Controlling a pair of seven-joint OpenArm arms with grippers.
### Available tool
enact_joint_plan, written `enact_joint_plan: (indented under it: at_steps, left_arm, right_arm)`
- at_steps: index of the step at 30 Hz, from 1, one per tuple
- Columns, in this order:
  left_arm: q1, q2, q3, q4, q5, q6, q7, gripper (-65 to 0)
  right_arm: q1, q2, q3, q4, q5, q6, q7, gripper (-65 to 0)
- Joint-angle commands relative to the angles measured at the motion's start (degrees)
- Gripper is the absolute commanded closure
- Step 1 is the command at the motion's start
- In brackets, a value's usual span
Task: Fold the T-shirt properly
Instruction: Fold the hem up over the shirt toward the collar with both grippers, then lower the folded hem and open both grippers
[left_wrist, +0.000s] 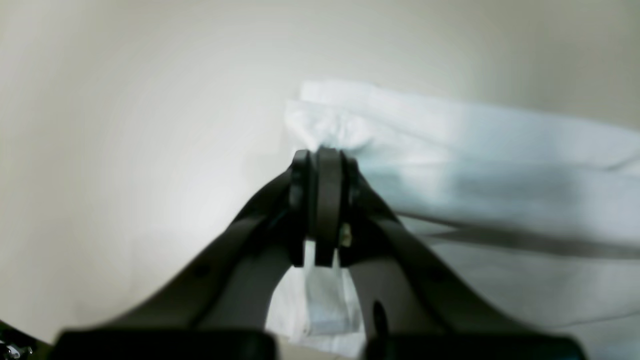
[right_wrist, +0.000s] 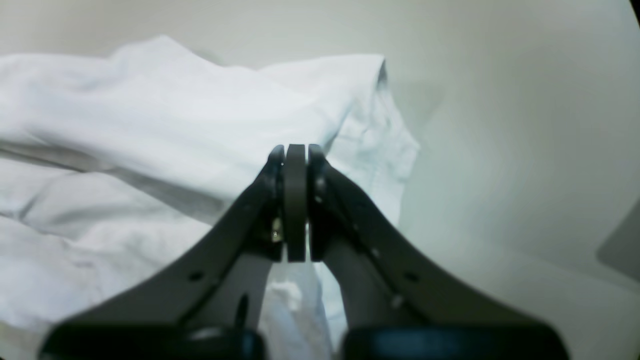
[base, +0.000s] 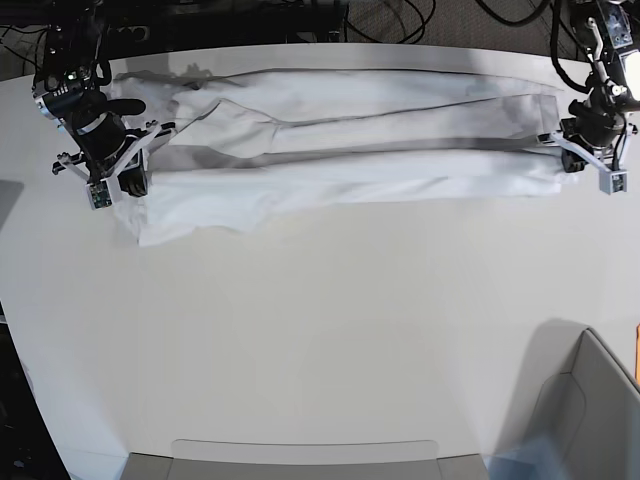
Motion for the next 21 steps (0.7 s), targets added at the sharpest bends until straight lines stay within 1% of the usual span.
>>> enact_joint_plan:
  at_steps: [1, 4, 8, 10, 16, 21]
  left_arm:
    - [0.2, -0.6, -1.4, 1.9, 0.1, 0.2, -0.2, 0.0]
    - [0.6, -0.4, -2.3, 3.0, 0.1, 0.1, 3.4, 0.0]
    - [0.6, 0.3, -2.1, 2.8, 0.1, 0.1, 5.4, 0.0]
    - [0.7, 0.9, -2.1, 2.7, 0.3, 0.1, 5.5, 0.0]
    - [3.0, 0.9, -2.1, 2.3, 0.5, 0.1, 5.5, 0.0]
    - [2.8, 0.9, -2.1, -2.1, 0.6, 0.1, 5.4, 0.0]
  right_arm:
    - [-0.6, 0.8, 0.9, 1.3, 0.4, -0.2, 1.2, 0.0]
    - [-2.0, 0.6, 2.2, 1.3, 0.4, -0.2, 1.2, 0.0]
    - [-4.7, 0.8, 3.1, 1.3, 0.4, -0.2, 1.5, 0.0]
    - [-6.0, 0.8, 3.2, 1.4, 0.4, -0.2, 1.6, 0.0]
    - [-9.9, 0.8, 5.7, 1.4, 0.5, -0.2, 1.7, 0.0]
    - [-10.7, 0.9, 6.0, 1.3, 4.1, -0.2, 1.7, 0.0]
